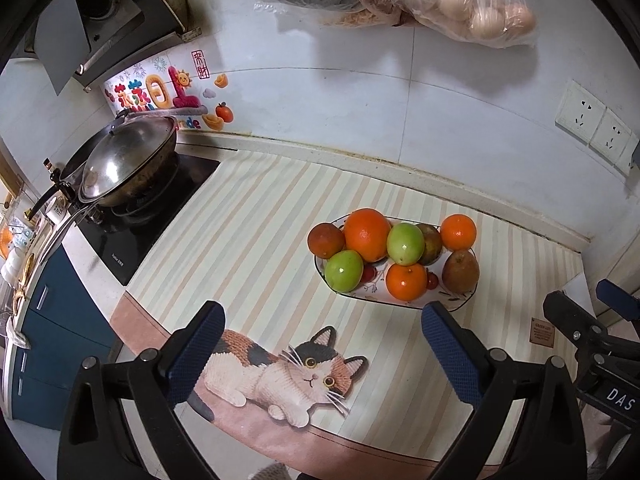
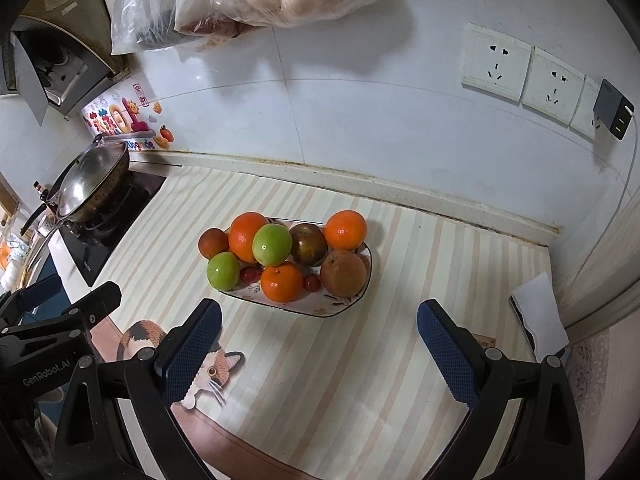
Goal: Organize fruits
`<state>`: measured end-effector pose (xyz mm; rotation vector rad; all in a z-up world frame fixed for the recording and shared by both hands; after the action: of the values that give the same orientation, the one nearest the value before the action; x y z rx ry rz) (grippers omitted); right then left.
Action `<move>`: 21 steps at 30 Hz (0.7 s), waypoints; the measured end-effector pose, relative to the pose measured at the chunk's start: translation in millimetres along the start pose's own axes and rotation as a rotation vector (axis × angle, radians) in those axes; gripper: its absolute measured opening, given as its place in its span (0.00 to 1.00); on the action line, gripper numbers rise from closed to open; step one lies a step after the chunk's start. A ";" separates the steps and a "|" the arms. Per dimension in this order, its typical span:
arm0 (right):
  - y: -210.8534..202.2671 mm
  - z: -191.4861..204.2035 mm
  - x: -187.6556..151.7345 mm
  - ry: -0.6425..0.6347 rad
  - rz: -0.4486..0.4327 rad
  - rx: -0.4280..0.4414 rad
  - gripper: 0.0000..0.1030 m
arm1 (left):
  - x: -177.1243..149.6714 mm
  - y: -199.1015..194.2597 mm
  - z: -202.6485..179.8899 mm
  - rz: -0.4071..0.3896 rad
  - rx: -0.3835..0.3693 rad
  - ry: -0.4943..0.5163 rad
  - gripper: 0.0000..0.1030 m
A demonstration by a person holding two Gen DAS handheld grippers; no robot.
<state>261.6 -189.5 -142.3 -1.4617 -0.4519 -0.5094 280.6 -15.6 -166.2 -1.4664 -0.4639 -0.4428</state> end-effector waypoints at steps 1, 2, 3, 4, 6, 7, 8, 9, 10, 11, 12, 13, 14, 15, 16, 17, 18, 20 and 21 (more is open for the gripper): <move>0.5 0.1 0.0 -0.001 0.000 -0.001 0.97 | -0.1 0.0 -0.1 0.003 -0.004 0.001 0.98; 0.6 0.0 0.1 0.000 0.000 -0.001 0.97 | 0.3 -0.4 -0.4 0.001 -0.001 -0.001 0.98; 0.7 0.1 0.2 0.002 0.000 0.000 0.97 | 0.7 -0.8 -0.5 0.000 0.000 -0.003 0.98; 0.8 0.0 0.3 0.000 0.001 -0.001 0.97 | 0.9 -1.1 -1.0 0.001 -0.001 -0.006 0.98; 0.9 -0.2 0.4 0.001 -0.001 0.001 0.97 | 1.1 -1.1 -0.8 -0.001 0.002 -0.003 0.98; 0.6 0.0 -0.2 0.002 -0.001 0.000 0.97 | 1.5 -1.1 -1.6 -0.001 0.004 -0.001 0.98; 0.6 -0.2 -0.2 0.001 -0.002 0.000 0.97 | 0.4 -1.2 -1.7 -0.001 0.004 -0.003 0.98; 0.6 -0.3 -0.2 0.002 -0.002 0.001 0.97 | 0.0 -1.4 -1.6 -0.001 0.005 -0.004 0.98; 0.8 -0.4 -0.3 0.004 -0.003 0.001 0.97 | -0.1 -1.6 -1.3 -0.001 0.006 -0.004 0.98; 0.9 -0.7 -0.4 0.005 -0.003 0.003 0.97 | 0.0 -1.6 -1.7 -0.001 0.005 -0.003 0.98; 0.7 -0.8 -0.8 0.006 -0.003 0.001 0.97 | -0.1 -1.4 -1.5 -0.001 0.004 -0.003 0.98; 0.5 -0.9 -0.8 0.007 -0.004 0.003 0.98 | -0.2 -1.4 -1.4 0.001 0.005 0.000 0.98; 0.6 -0.8 -0.6 0.007 -0.003 0.004 0.97 | -0.8 -1.3 -1.8 0.003 0.009 0.002 0.98; 1.0 -1.0 -0.9 0.008 -0.003 0.003 0.97 | -1.6 -1.5 -2.3 0.003 0.008 0.001 0.98; 0.9 -0.8 -1.3 0.009 -0.003 0.003 0.97 | -3.3 -2.6 -1.8 0.003 0.008 0.000 0.98; 1.0 -1.0 -1.2 0.008 -0.003 0.002 0.97 | -3.6 -3.0 -2.8 0.003 0.010 0.002 0.98; 1.1 -1.1 -1.3 0.010 -0.002 0.003 0.98 | -4.1 -3.6 -2.9 0.002 0.010 0.003 0.98; 1.0 -1.1 -1.6 0.010 -0.002 0.004 0.97 | -3.9 -3.1 -2.1 0.004 0.009 -0.002 0.98; 1.3 -1.4 -1.7 0.009 -0.001 0.002 0.97 | -4.0 -3.4 -2.4 0.004 0.011 -0.002 0.98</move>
<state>260.9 -190.8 -144.4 -1.4565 -0.4463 -0.5156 275.5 -18.1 -165.8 -1.4574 -0.4646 -0.4351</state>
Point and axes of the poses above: each gripper's, at about its wrist camera, not at the fingertips, and y roughly the way its jaws point, z to its left, x to its top, the point moved 5 cm from there along y, roughly the way its jaws point, and after that the axes turned 1 degree about -x, right-handed, at the moved point
